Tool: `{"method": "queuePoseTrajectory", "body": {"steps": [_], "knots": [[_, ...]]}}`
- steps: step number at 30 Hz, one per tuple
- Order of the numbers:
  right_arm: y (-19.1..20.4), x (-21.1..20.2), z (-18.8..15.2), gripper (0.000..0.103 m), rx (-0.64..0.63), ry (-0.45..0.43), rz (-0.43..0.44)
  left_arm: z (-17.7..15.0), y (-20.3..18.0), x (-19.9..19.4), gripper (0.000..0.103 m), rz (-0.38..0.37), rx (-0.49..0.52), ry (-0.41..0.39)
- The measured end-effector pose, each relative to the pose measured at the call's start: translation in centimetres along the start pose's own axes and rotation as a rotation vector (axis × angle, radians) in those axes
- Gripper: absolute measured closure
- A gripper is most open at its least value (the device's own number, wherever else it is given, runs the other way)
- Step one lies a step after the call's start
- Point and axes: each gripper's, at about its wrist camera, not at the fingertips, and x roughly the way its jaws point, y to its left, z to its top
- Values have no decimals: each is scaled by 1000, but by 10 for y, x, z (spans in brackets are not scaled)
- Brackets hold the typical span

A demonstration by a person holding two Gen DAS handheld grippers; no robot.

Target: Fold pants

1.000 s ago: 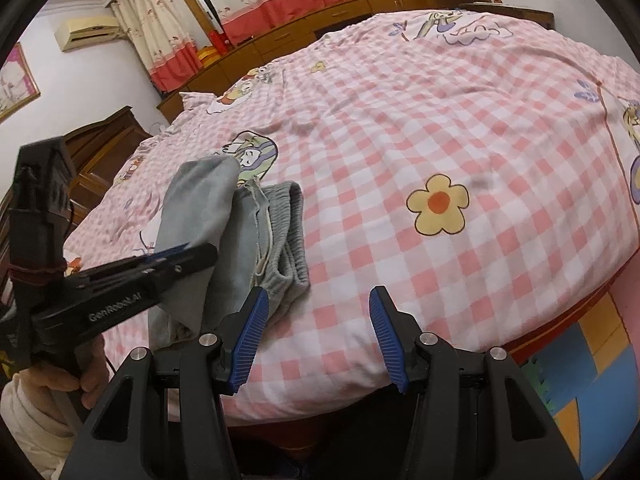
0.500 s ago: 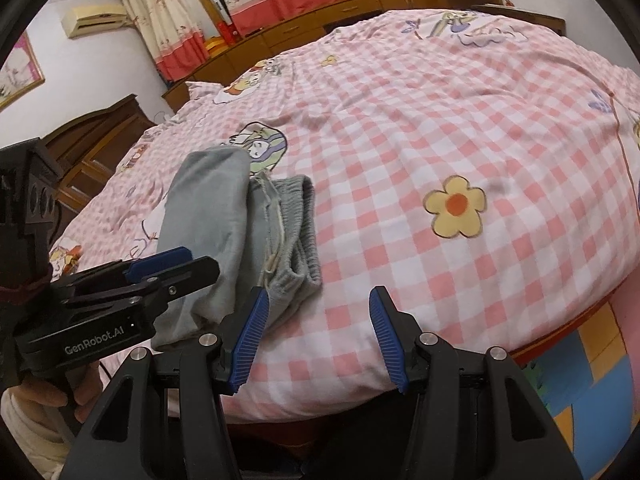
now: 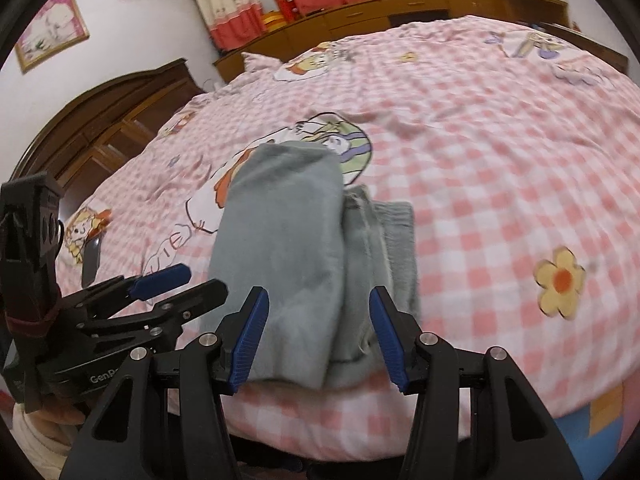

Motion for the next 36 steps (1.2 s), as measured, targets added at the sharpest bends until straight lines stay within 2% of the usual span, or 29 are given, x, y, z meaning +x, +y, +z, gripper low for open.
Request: {"method": "queuePoseTrajectory", "body": {"steps": [3, 9, 18, 20, 22, 23, 27, 30, 33, 36], "knots": [[2, 11, 5, 50, -6, 17, 4, -3, 15, 3, 45, 25, -35, 10], [1, 27, 14, 50, -1, 33, -15, -9, 35, 7, 44, 27, -98, 27], [-2, 47, 30, 50, 12, 52, 35, -13, 45, 8, 43, 9, -136, 27], [-2, 55, 30, 56, 8, 68, 11, -12, 47, 9, 43, 4, -142, 25], [-2, 64, 30, 89, 8, 92, 24, -12, 48, 9, 43, 6, -147, 25], [0, 66, 30, 92, 8, 104, 46, -12, 49, 9, 43, 8, -149, 26], [5, 50, 31, 94, 3, 55, 65, -11, 54, 8, 43, 3, -162, 21], [2, 19, 36, 94, 36, -15, 75, -9, 51, 5, 43, -7, -147, 4], [-4, -3, 38, 94, 38, -61, 39, -7, 44, 5, 43, -23, -117, -6], [-14, -8, 37, 94, 14, -60, -26, -4, 32, 6, 43, -43, -86, -12]]}}
